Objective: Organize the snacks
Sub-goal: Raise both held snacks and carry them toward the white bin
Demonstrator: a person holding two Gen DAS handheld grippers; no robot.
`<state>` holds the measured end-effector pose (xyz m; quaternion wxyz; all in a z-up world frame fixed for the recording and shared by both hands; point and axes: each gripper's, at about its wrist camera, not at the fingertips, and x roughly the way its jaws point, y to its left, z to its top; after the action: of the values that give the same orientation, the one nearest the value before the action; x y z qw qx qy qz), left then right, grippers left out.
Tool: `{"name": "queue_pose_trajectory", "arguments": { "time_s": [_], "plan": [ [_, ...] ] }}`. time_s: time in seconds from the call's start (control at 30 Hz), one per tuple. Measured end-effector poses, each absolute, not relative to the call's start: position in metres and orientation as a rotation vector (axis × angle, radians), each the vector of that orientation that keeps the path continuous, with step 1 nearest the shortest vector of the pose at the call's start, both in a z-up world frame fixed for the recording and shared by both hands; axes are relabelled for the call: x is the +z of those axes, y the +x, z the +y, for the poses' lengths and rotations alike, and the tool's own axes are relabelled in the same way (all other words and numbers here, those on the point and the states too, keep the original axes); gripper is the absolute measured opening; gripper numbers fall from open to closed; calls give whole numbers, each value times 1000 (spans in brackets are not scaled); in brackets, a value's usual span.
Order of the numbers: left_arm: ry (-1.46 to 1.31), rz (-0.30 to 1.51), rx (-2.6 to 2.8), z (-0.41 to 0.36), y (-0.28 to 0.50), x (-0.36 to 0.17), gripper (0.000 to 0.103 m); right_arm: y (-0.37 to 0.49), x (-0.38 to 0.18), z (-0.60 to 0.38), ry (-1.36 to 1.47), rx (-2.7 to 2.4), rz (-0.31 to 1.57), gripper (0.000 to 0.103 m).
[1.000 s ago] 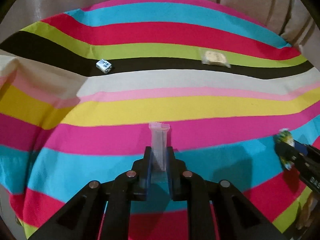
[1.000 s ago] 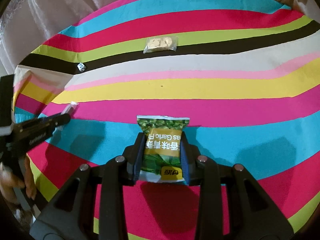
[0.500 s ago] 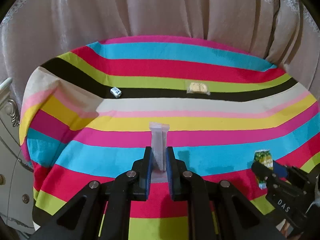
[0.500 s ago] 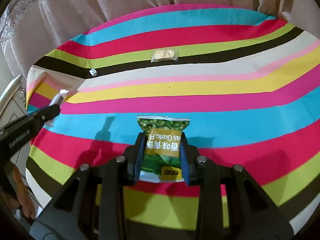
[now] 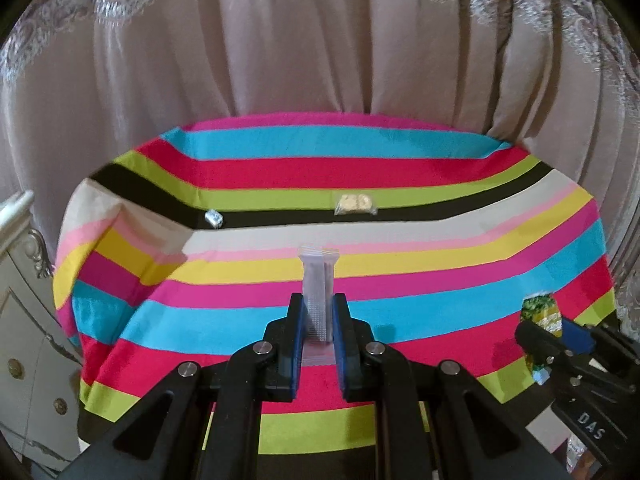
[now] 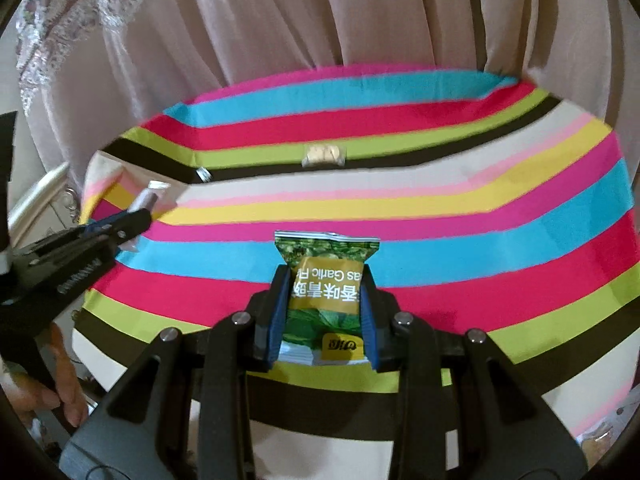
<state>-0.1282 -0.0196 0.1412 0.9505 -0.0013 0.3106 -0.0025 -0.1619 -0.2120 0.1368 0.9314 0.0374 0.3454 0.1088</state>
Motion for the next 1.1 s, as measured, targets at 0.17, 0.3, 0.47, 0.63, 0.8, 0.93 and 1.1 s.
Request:
{"name": "queue_pose_trajectory", "arguments": {
  "time_s": [0.17, 0.3, 0.47, 0.63, 0.8, 0.93, 1.1],
  "plan": [
    [24, 541, 0, -33, -153, 175, 14, -197, 189, -212, 41, 232, 562, 36],
    [45, 442, 4, -42, -177, 212, 14, -231, 233, -219, 22, 229, 430, 36],
    [70, 325, -2, -55, -208, 254, 14, -263, 275, -227, 8, 208, 320, 36],
    [85, 248, -25, -68, -234, 284, 14, -284, 301, -236, -1, 186, 254, 36],
    [101, 195, -40, -81, -255, 304, 14, -306, 319, -248, -14, 157, 208, 36],
    [106, 143, -63, -91, -275, 316, 14, -317, 329, -260, -34, 101, 195, 36],
    [122, 93, -115, -112, -296, 327, 14, -330, 339, -277, -67, 7, 191, 36]
  ]
}}
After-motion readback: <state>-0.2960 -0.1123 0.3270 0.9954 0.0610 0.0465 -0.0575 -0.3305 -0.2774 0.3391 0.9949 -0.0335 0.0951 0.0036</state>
